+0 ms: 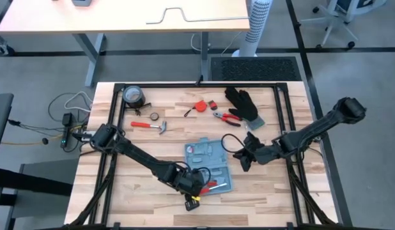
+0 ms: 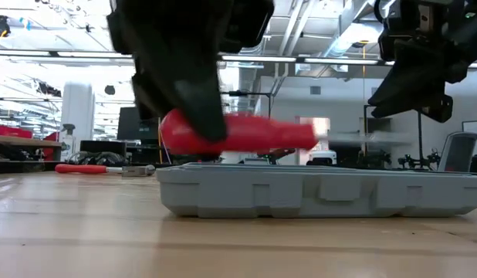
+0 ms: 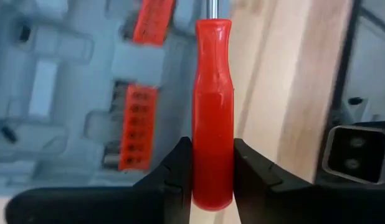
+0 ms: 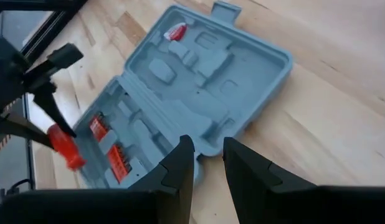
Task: Prefit tool cases
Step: Put the orange nut driver into the gray toolbox, then put the orange hammer into the gray toolbox
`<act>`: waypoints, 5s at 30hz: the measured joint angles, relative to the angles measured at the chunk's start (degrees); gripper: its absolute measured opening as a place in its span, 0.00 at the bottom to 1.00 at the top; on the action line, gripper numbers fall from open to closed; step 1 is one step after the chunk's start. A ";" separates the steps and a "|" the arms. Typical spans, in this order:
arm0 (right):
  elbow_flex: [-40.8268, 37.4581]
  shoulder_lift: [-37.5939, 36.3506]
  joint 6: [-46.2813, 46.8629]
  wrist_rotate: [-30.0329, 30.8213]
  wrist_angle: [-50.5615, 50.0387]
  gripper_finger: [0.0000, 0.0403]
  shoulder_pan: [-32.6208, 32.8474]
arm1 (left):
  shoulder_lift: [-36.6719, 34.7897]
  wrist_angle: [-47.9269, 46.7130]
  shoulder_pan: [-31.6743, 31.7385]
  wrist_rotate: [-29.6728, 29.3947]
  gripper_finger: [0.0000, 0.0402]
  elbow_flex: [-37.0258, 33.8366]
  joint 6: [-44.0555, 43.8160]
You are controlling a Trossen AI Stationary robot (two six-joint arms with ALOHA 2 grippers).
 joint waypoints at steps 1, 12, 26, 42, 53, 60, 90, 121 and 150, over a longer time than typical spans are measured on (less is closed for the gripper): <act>0.00 0.27 0.00 0.02 0.25 0.24 0.15 | 0.04 -0.77 0.00 0.02 0.17 -0.02 -0.23; 0.00 1.16 0.61 -0.02 1.05 0.24 0.01 | 0.11 -2.93 0.41 3.24 0.17 -0.04 3.55; 0.00 1.13 0.22 -1.29 1.02 0.24 0.01 | 0.11 -2.45 0.90 -1.16 0.34 -0.04 2.32; 0.02 3.39 -0.74 -3.02 12.05 0.24 5.14 | 0.11 0.12 1.11 -2.63 0.28 -0.02 3.44; 0.07 13.49 8.43 1.01 16.65 0.23 9.48 | -4.06 2.10 0.58 -16.11 0.29 0.00 4.50; 0.07 14.16 9.68 0.17 18.70 0.23 8.66 | -4.06 27.20 3.28 -5.94 0.26 -5.88 6.47; 18.97 40.87 -1.47 -22.26 20.15 0.01 5.09 | -0.19 15.00 3.56 -0.42 0.24 -8.00 5.52; 18.56 15.34 -15.58 -23.19 14.90 0.03 -4.79 | -10.26 27.02 6.15 -17.37 0.24 -8.15 15.45; 18.62 -14.29 -30.67 -23.85 19.24 0.04 -14.59 | -15.98 34.39 15.32 -23.72 0.24 -8.09 17.41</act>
